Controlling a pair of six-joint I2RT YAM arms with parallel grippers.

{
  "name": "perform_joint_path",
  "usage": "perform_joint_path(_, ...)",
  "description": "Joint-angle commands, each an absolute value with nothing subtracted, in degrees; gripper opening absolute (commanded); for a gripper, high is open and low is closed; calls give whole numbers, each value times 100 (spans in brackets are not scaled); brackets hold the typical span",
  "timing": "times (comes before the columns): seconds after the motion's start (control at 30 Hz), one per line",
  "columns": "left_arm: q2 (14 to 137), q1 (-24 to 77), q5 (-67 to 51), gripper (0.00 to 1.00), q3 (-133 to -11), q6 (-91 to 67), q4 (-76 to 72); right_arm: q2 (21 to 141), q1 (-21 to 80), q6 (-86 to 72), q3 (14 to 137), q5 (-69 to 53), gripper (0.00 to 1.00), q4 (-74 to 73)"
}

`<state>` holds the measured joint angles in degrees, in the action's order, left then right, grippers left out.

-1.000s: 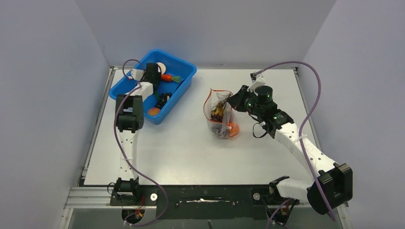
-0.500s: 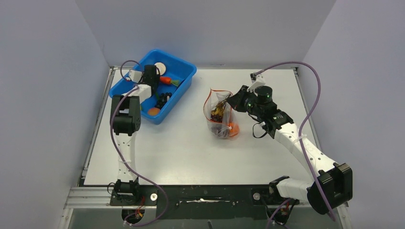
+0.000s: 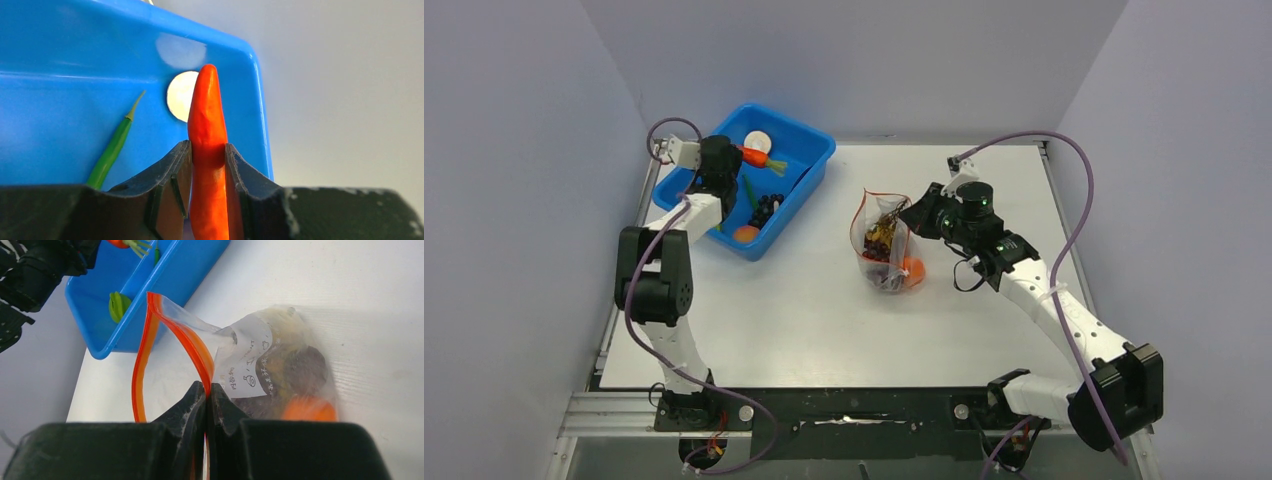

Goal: Place the food in the zip-top bag and seal the zipper
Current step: Pick up the fake vegetable from the bin, then place the fake vegetable in the zipper food storage bag.

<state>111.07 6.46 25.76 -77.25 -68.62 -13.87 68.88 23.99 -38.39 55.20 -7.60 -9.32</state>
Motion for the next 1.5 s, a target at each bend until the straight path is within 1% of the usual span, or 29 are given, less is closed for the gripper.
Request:
perform_joint_path(0.0,10107,650,2701,8,-7097,-6153,-2163,6503,2556,-3996,5624,-732,0,-901)
perform_joint_path(0.3,8614,787,2086,8,-6059,-5118,-2253,6530,3146,-4143,5648,-659,0,-803)
perform_joint_path(0.6,7133,1096,1099,8,-5192,-4664,-2452,6874,3543,-4384,5883,-659,0,-628)
perform_joint_path(0.83,6297,1357,50,8,-4370,-4731,-3330,7028,3696,-4522,6082,-698,0,-549)
perform_joint_path(1.07,5958,2050,-386,8,-4259,-4419,-3434,7116,3782,-4603,6336,-722,0,-563)
perform_joint_path(1.27,5843,2718,-239,8,-4059,-3890,-3896,7226,3803,-4682,6445,-817,0,-529)
perform_joint_path(1.47,6020,3091,-187,9,-3639,-3426,-4640,7286,3840,-4711,6533,-870,0,-519)
